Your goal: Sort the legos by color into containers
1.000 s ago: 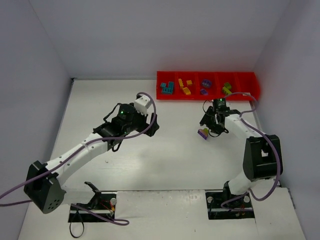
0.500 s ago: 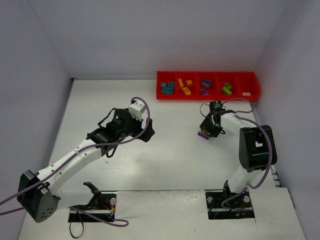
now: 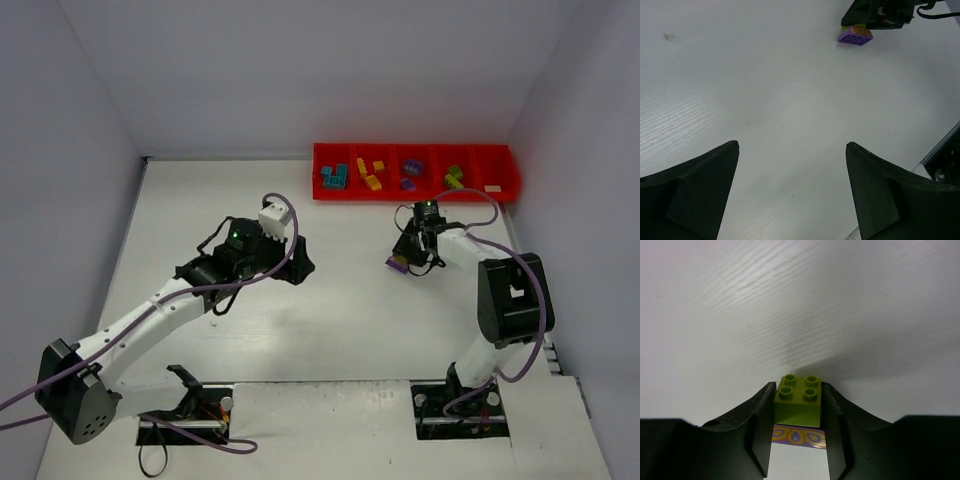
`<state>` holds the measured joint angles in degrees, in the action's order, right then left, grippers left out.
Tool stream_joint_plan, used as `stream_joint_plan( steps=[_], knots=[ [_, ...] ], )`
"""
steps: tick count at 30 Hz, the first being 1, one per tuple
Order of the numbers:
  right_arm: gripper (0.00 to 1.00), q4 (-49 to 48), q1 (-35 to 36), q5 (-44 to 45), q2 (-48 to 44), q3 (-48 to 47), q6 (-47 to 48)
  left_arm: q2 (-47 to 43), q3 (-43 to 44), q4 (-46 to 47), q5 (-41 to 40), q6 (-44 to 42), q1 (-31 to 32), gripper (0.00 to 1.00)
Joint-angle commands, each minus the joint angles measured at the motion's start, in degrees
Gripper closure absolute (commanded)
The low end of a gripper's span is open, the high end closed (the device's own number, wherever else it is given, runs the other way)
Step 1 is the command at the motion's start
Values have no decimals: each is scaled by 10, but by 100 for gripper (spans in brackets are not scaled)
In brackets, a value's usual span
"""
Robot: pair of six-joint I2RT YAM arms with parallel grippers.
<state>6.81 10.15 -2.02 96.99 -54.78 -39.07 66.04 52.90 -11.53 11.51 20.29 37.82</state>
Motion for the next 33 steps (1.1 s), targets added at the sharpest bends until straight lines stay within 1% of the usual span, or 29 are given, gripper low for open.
stream_joint_plan(
  steps=[1, 5, 9, 10, 13, 16, 22, 25, 29, 33],
  knots=[
    [100, -99, 14, -56, -81, 6, 46, 8, 17, 68, 40, 46, 3, 19],
    [100, -194, 26, -132, -144, 31, 63, 33, 25, 119, 86, 98, 3, 19],
    [100, -304, 42, -209, -185, 53, 57, 65, 34, 185, 101, 155, 4, 19],
    [100, -316, 46, -214, -194, 55, 51, 71, 40, 209, 103, 163, 4, 19],
    [100, -355, 63, -236, -204, 56, 47, 95, 60, 235, 100, 182, 10, 19],
    [100, -376, 80, -241, -205, 48, 38, 121, 90, 235, 80, 180, 24, 19],
    [100, -399, 94, -250, -198, 49, 18, 157, 117, 249, 29, 173, 53, 21],
    [100, -406, 100, -251, -199, 48, 13, 171, 124, 245, 4, 171, 62, 24],
    [100, -402, 101, -251, -203, 48, 0, 178, 124, 245, -73, 157, 72, 28],
    [100, -406, 102, -251, -204, 52, -24, 182, 117, 282, -123, 127, 81, 28]
  ],
)
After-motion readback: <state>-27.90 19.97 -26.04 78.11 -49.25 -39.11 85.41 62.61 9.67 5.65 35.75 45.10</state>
